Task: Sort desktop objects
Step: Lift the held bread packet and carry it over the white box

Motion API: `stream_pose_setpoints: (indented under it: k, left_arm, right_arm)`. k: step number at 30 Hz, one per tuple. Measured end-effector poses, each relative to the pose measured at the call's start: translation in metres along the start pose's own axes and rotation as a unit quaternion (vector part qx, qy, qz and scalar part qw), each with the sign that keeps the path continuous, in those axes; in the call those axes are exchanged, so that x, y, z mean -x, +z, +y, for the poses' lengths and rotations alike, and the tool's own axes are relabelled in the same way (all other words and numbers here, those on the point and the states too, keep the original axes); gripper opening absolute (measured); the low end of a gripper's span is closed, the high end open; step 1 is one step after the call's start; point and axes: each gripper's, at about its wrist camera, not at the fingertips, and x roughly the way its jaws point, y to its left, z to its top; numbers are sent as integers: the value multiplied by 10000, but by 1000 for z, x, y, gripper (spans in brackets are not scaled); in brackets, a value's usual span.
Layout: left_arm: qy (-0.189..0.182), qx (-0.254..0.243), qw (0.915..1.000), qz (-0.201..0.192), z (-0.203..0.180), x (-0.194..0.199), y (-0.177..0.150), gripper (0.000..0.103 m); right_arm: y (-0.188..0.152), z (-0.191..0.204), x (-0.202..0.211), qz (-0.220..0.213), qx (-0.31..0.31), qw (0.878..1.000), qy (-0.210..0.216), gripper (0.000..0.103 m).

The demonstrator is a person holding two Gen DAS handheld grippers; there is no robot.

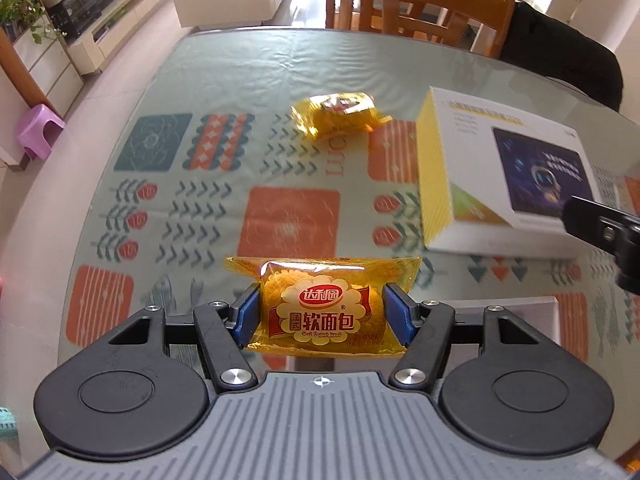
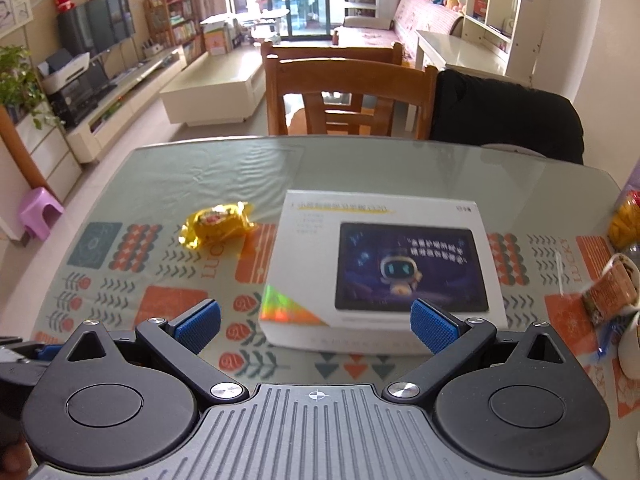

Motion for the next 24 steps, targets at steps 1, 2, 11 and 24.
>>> stream_pose_setpoints:
  k: [1,2,11,24]
  left_arm:
    - [-25,-5,10000,10,-1,3,-5,79]
    - [-42,-11,10000,16,-3,6,-11,79]
    - [-206,-286,9992,166,-29,12,-51,79]
    - [-581,-541,9947,646,-55,-8,-89,79]
  right_arm:
    - [-3,-1,3,0,-2,10000,-15,103]
    - [-6,-2,5,1,-5,10000,-30,103]
    - [-34,-10,25,34,-54,9998,-185,103]
    - [-57,-13,30,228,-116,9987,-435,103]
